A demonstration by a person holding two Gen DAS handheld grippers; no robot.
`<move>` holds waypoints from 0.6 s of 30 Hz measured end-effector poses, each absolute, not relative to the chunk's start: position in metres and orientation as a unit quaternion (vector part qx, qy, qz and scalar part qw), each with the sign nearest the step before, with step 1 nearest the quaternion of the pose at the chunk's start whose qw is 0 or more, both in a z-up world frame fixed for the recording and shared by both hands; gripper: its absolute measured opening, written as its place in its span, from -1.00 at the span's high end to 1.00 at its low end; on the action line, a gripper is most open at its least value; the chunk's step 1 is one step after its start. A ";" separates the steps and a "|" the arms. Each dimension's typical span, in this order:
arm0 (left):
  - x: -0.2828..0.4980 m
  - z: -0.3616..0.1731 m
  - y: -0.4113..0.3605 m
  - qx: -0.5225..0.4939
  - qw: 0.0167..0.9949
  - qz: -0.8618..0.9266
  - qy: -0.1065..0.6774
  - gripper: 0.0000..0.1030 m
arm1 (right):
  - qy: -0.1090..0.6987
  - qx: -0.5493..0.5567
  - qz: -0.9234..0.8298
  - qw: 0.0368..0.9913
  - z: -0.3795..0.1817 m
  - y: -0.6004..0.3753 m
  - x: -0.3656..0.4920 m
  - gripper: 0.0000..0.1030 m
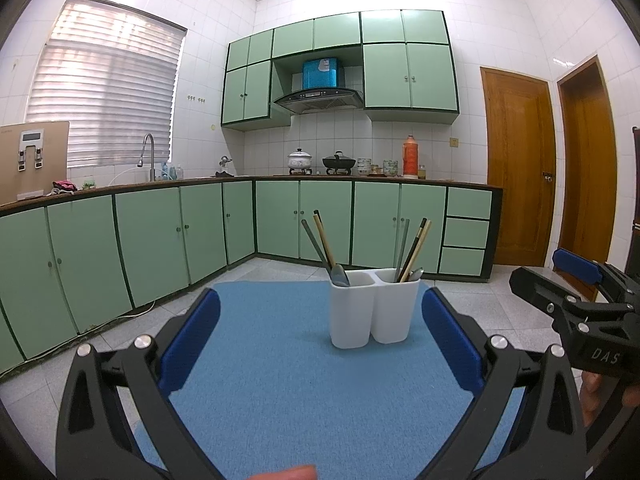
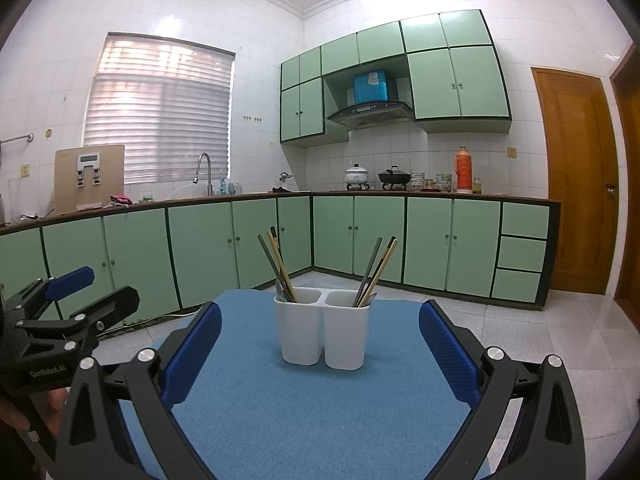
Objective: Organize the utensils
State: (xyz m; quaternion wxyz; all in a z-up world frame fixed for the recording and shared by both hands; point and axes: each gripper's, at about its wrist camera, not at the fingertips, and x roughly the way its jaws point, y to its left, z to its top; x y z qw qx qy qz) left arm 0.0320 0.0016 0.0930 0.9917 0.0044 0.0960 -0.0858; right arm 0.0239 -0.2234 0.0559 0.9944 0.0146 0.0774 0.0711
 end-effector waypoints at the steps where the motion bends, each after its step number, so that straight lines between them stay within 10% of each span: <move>1: 0.032 0.093 0.002 0.004 0.992 -0.086 0.096 -0.90 | 0.078 0.015 0.071 0.994 0.056 -0.223 0.024 -0.88; 18: 0.037 0.088 0.003 0.000 0.991 -0.086 0.100 -0.90 | 0.079 0.010 0.069 0.994 0.054 -0.225 0.026 -0.88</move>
